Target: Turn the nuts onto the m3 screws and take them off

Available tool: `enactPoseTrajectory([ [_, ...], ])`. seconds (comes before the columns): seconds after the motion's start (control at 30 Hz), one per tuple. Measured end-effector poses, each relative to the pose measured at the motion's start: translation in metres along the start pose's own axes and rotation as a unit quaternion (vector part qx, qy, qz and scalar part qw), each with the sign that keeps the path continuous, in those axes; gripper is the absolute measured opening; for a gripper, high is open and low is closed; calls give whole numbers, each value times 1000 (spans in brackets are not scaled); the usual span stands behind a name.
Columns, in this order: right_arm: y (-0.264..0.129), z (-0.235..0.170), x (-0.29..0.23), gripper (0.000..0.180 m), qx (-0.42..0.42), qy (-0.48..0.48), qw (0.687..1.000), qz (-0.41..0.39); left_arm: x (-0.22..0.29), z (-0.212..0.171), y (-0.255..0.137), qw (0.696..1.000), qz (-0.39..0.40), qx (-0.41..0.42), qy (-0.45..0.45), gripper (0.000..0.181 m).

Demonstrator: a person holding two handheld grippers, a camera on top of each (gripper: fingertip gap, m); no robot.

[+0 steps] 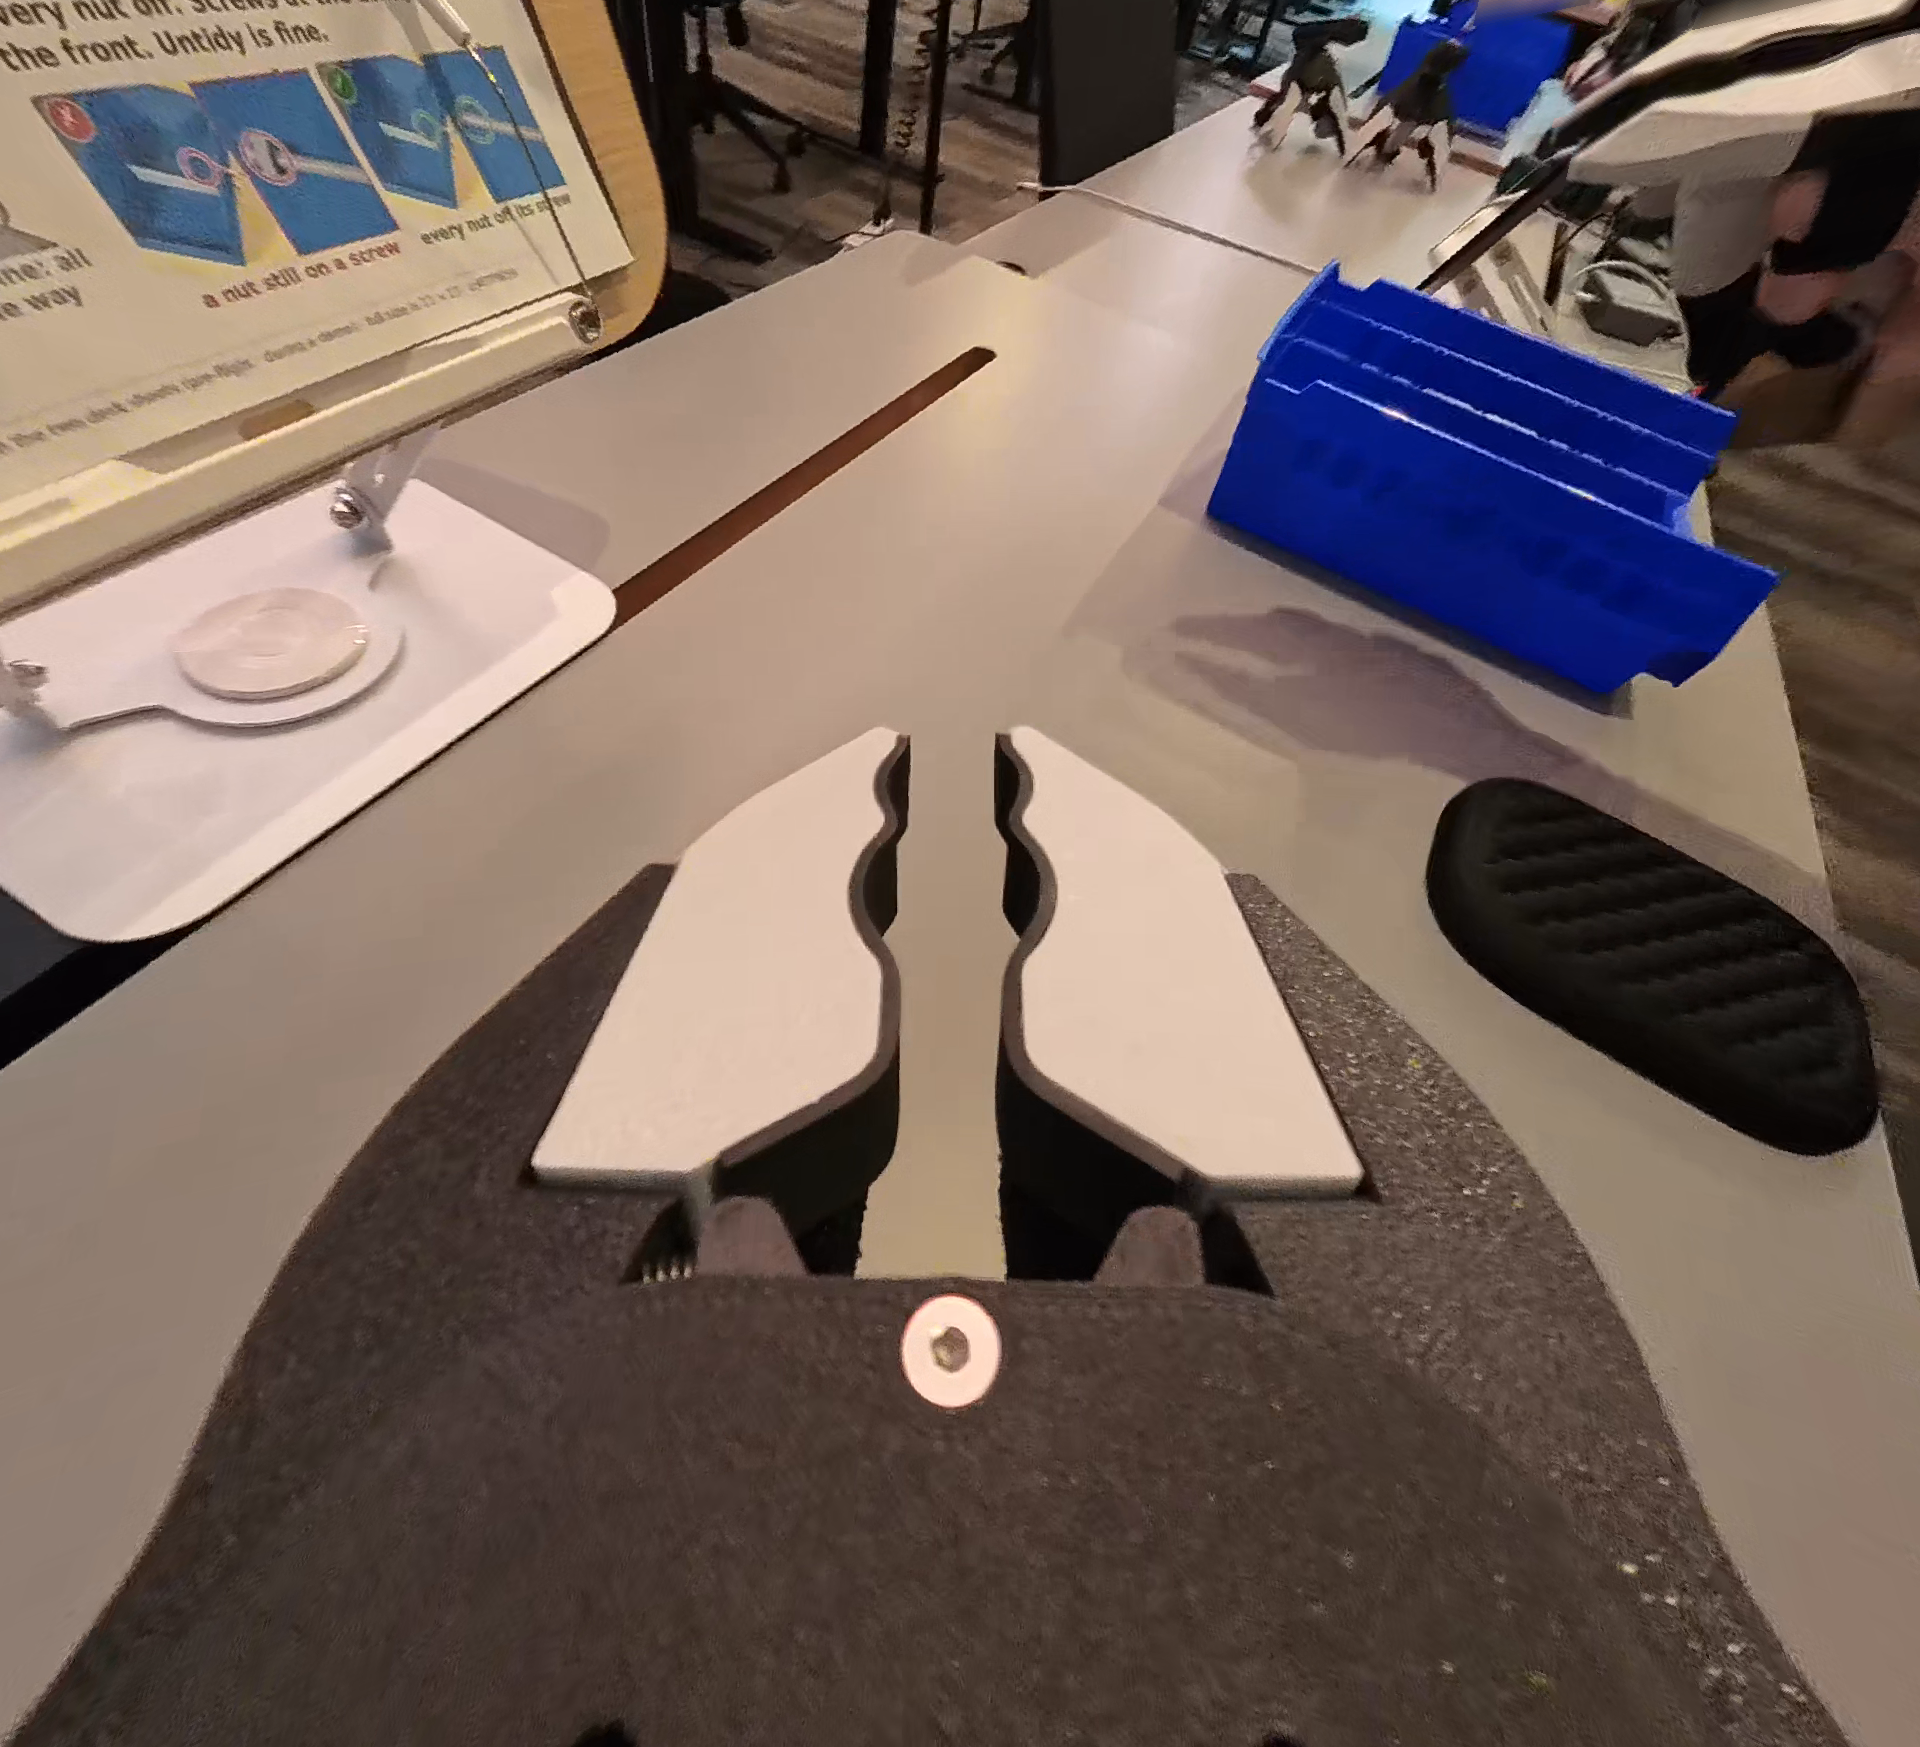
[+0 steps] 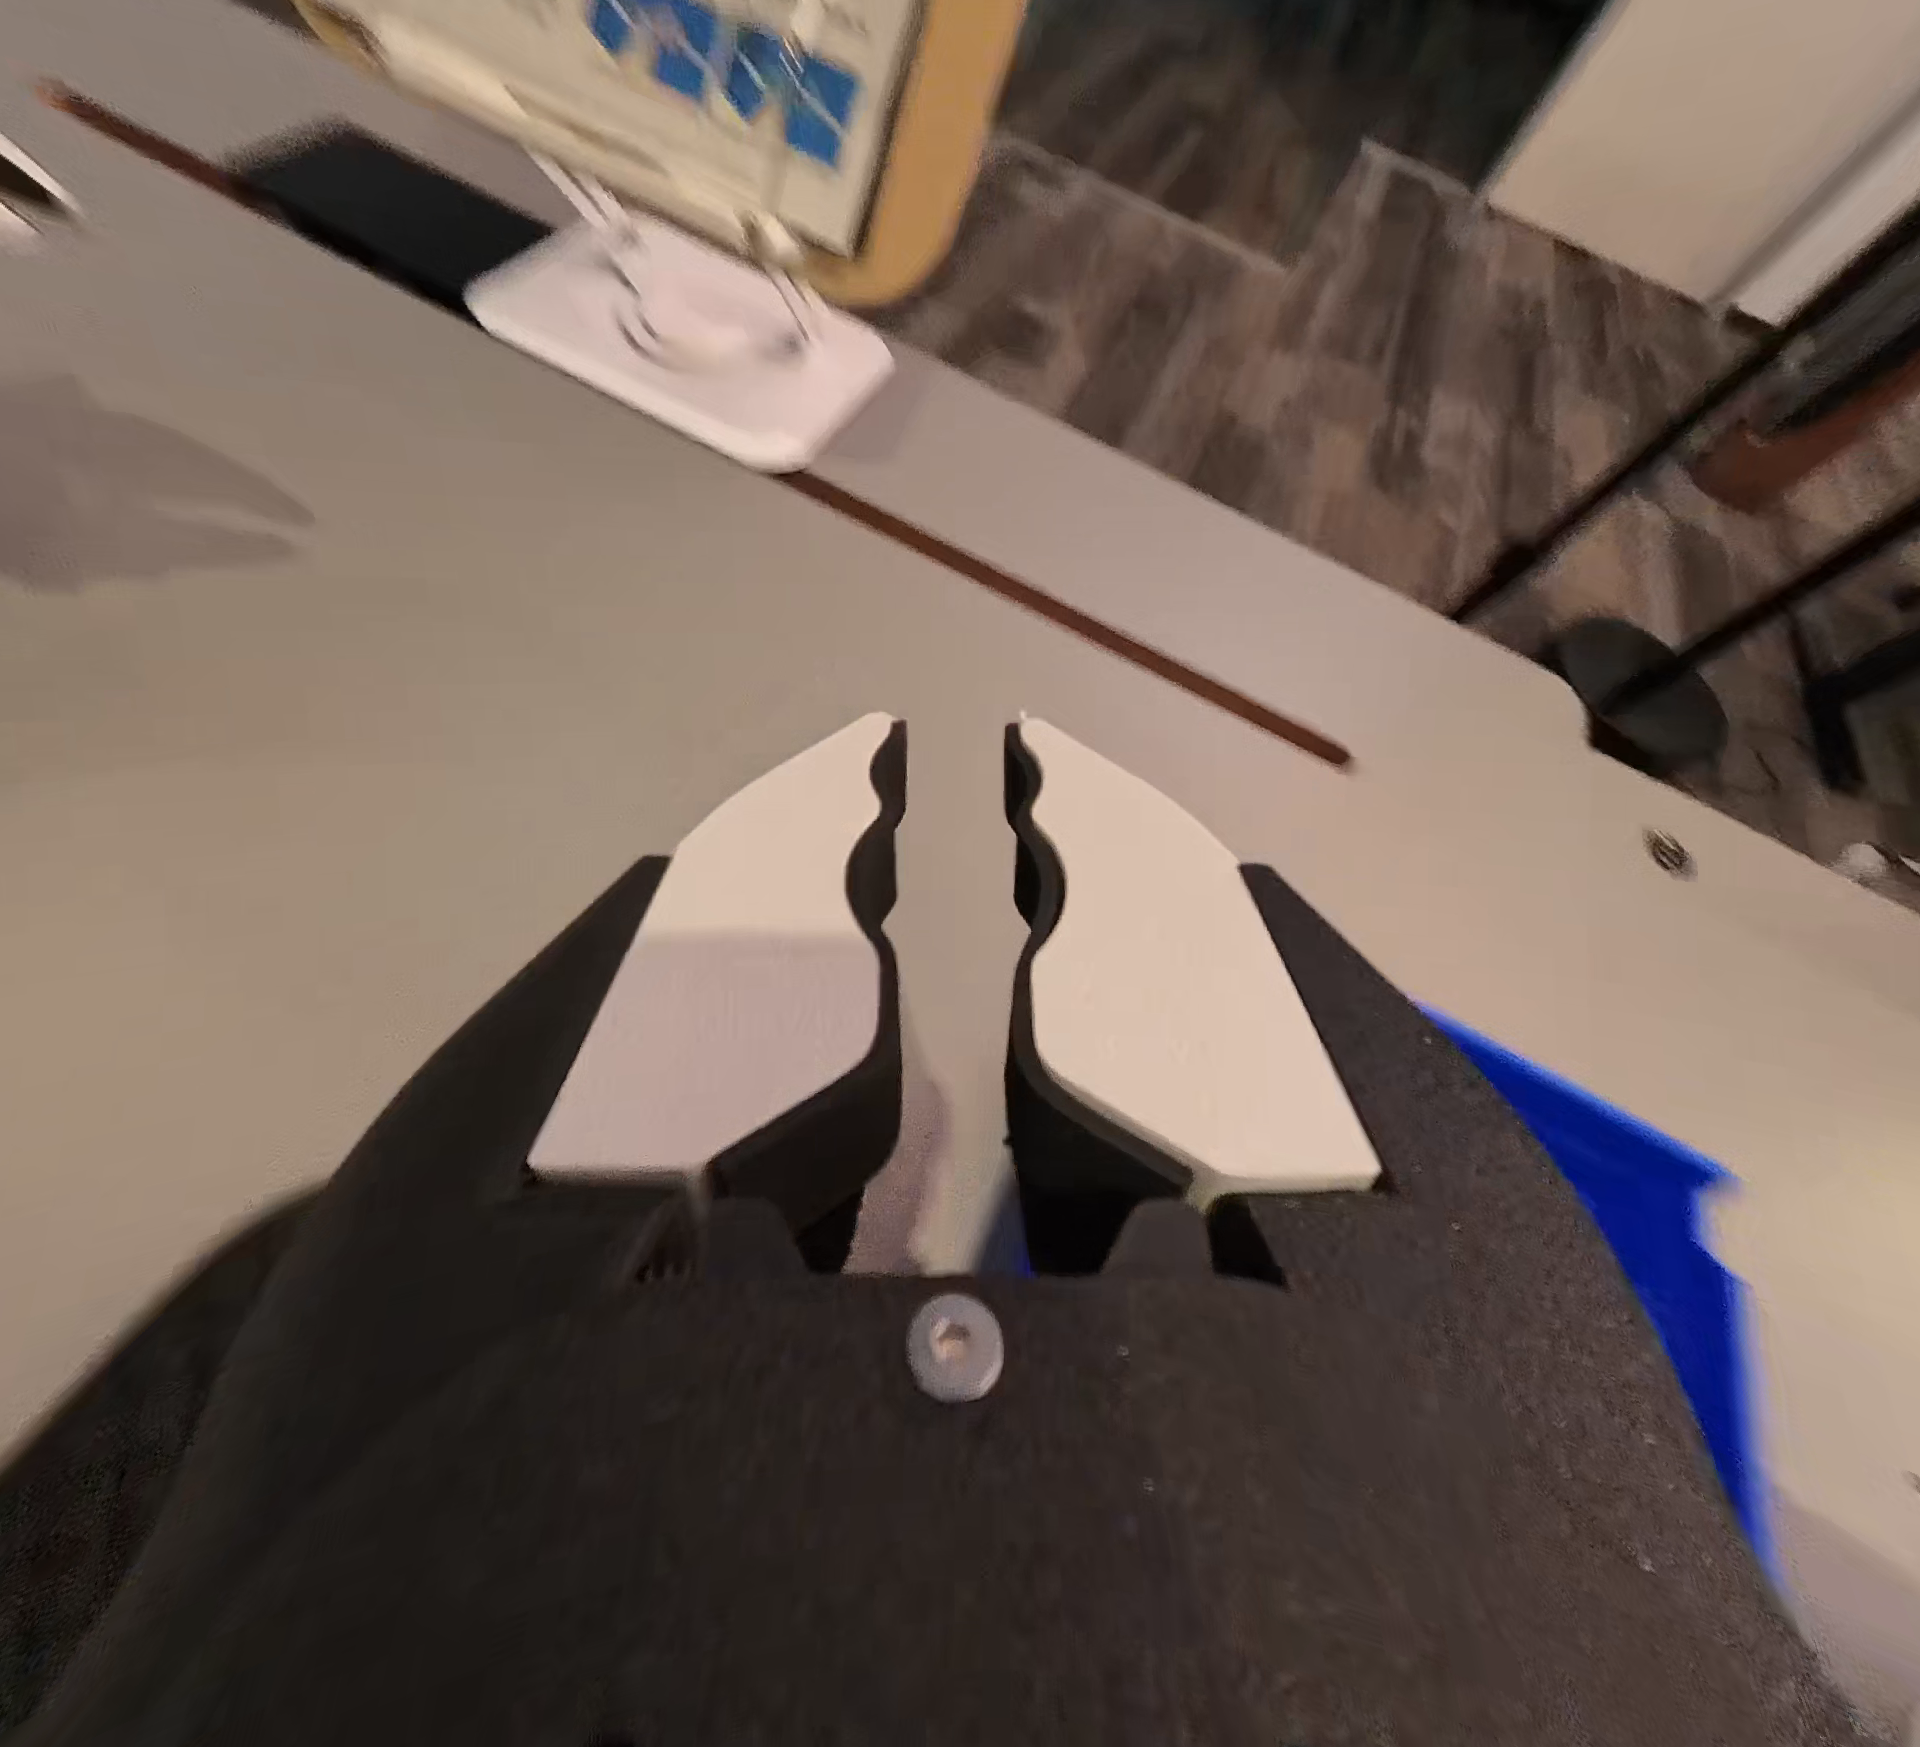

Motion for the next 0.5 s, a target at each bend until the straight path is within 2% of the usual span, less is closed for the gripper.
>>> enactPoseTrajectory([
  [0.17, -43, -69, 83, 22, -173, -27, 982, -71, 13, 10, -12, 999, -8, 5, -39, 16],
  [0.3, -75, -129, 147, 27, -305, 8, 946, -111, 15, 13, -33, 998, 56, -11, -26, 16],
  [0.43, -85, -179, 190, 28, -348, 73, 928, -116, 19, 14, -70, 993, 112, -12, -41, 24],
  [0.5, -86, -199, 205, 29, -354, 94, 923, -119, 16, 11, -97, 985, 170, -27, -31, 29],
])
Point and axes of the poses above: each gripper's, where its closed fingertips meet, y out along the fingers, z out of its top, x = y × z across the jaws, the point moved 3 cm from there along -y, back along the fingers
